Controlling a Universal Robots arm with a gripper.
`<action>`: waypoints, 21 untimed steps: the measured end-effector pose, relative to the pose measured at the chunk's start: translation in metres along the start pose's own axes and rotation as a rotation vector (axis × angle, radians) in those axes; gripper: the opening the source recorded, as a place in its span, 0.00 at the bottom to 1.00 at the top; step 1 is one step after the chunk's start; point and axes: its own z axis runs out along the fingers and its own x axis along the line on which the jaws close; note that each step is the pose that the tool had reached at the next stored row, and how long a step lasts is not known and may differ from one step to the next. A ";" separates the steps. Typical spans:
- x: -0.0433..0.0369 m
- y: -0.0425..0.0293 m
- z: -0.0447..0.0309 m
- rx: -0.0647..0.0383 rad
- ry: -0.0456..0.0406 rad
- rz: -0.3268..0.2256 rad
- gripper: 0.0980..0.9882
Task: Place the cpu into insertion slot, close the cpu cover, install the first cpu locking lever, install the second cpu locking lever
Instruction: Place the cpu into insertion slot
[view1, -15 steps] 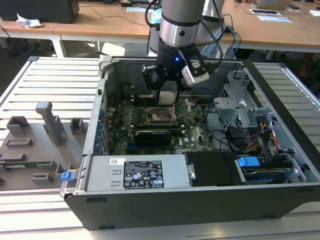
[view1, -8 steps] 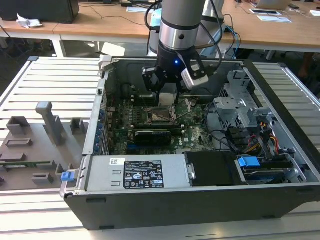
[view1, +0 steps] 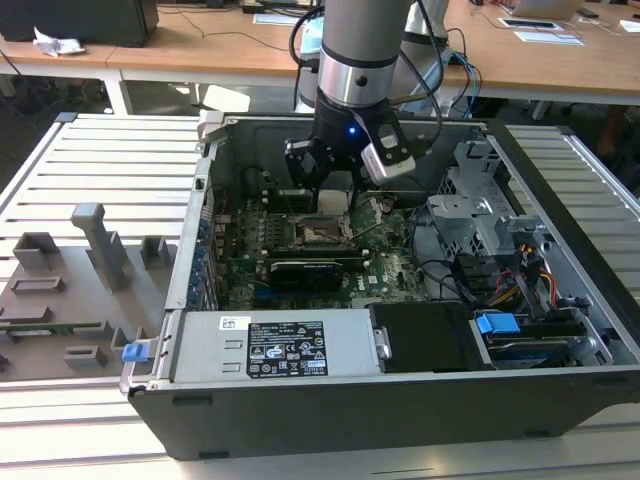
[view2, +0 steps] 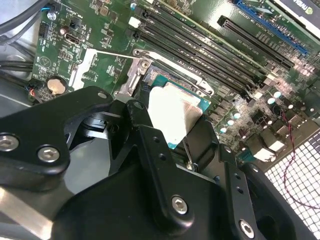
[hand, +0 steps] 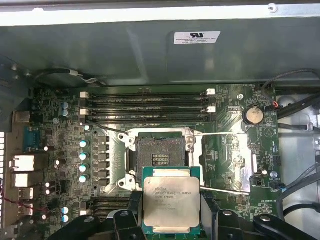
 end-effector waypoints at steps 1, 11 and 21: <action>0.0000 -0.0001 0.0008 0.000 0.0000 0.000 0.50; -0.0002 -0.0009 0.0105 0.000 0.0001 0.000 0.50; 0.0001 0.0178 0.0146 0.039 -0.0010 0.001 0.50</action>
